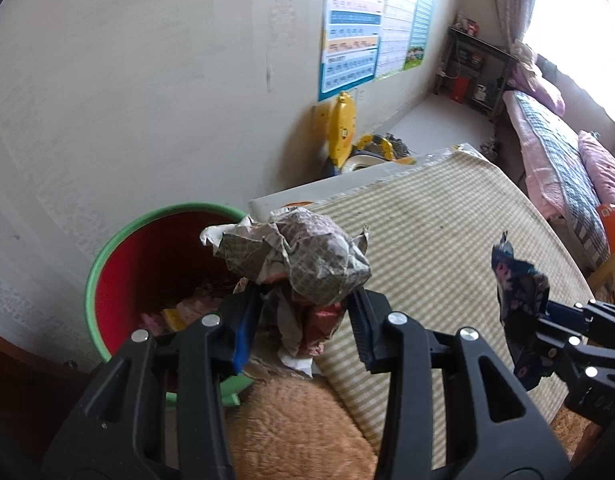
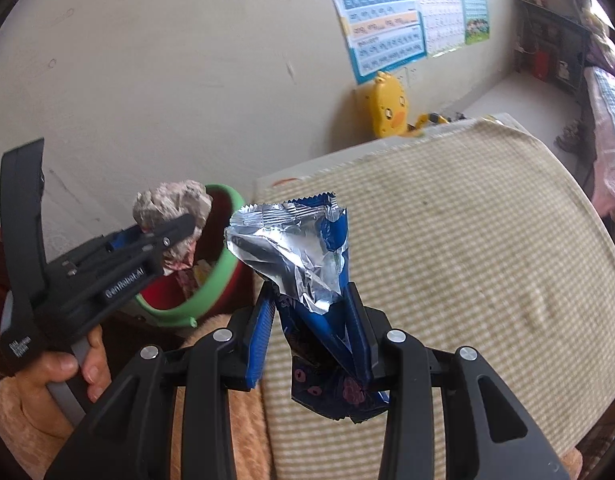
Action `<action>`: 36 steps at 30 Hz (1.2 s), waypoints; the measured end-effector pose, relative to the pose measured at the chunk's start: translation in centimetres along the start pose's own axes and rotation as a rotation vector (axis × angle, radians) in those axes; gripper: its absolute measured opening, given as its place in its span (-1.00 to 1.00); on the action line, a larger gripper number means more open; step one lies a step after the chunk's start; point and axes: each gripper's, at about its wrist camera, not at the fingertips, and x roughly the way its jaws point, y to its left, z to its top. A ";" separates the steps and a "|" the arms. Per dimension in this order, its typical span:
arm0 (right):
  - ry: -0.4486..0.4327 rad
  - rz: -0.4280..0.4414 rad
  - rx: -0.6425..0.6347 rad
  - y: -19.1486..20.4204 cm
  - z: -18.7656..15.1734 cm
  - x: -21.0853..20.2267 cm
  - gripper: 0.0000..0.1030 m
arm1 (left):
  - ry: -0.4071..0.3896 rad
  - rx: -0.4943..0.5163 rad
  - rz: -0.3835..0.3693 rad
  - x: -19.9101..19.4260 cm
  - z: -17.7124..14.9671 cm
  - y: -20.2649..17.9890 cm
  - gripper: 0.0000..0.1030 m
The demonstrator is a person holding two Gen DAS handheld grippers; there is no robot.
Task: Collect trash
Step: 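Carry the newspaper ball and blue wrapper over the red bucket with both tools, then open both tools to drop the newspaper ball and blue wrapper into the bucket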
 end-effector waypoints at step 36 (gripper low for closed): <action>0.144 0.097 -0.236 12.9 4.9 12.9 -0.31 | 0.121 -0.223 0.131 4.5 -3.7 14.6 -0.25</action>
